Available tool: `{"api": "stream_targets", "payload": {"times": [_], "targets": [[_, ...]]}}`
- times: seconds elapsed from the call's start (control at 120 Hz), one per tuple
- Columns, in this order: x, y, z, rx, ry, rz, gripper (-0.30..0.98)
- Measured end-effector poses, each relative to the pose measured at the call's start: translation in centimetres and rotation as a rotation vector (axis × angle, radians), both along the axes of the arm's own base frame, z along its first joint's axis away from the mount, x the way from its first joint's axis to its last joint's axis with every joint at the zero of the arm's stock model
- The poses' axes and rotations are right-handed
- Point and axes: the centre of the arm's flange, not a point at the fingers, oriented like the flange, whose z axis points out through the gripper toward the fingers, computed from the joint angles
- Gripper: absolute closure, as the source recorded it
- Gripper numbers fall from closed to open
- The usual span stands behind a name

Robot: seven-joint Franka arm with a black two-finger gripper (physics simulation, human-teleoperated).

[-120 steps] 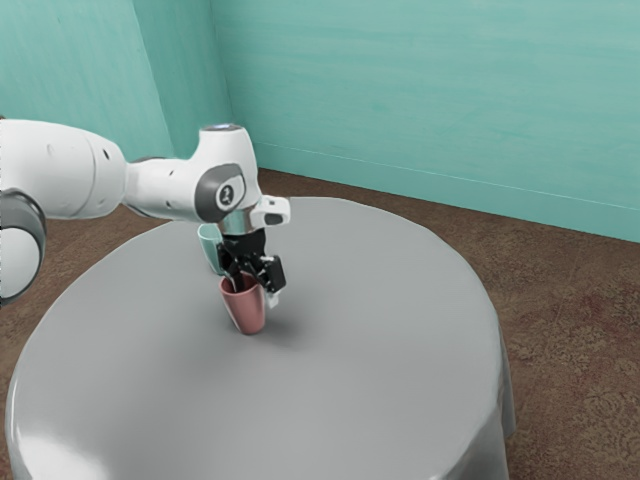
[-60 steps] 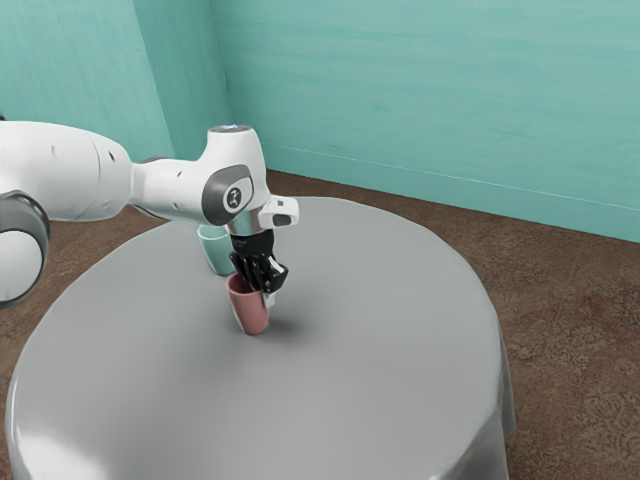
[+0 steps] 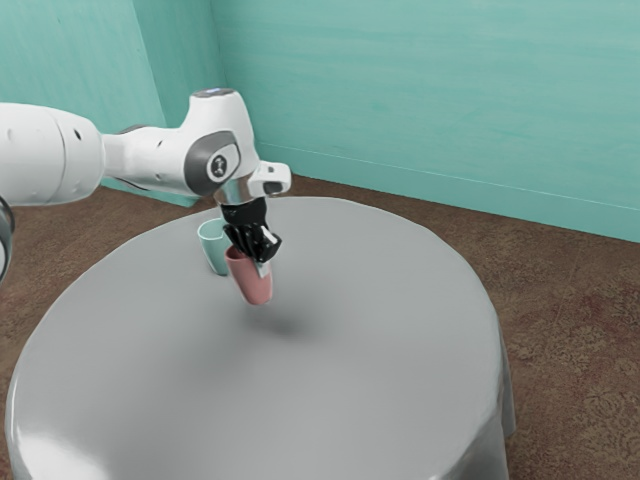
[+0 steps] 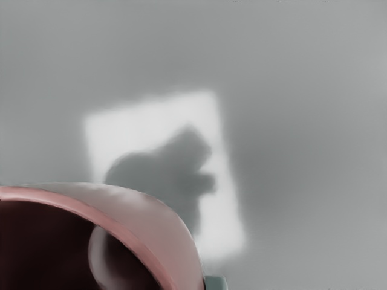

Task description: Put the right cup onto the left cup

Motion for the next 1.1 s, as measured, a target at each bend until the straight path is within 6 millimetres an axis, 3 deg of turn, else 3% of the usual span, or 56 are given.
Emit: {"api": "stream_targets", "payload": {"times": [0.15,0.25,0.567,0.917,1.1], "targets": [[-1.1,1.0,5.5,0.015,-0.038,0.004,0.78],[-1.4,2.6,7.9,0.043,-0.049,0.015,0.78],[0.6,7.6,13.1,0.132,-0.099,0.052,0.78],[5.3,11.0,11.6,0.160,-0.101,0.071,0.78],[7.1,12.1,9.4,0.167,-0.088,0.073,0.78]]}}
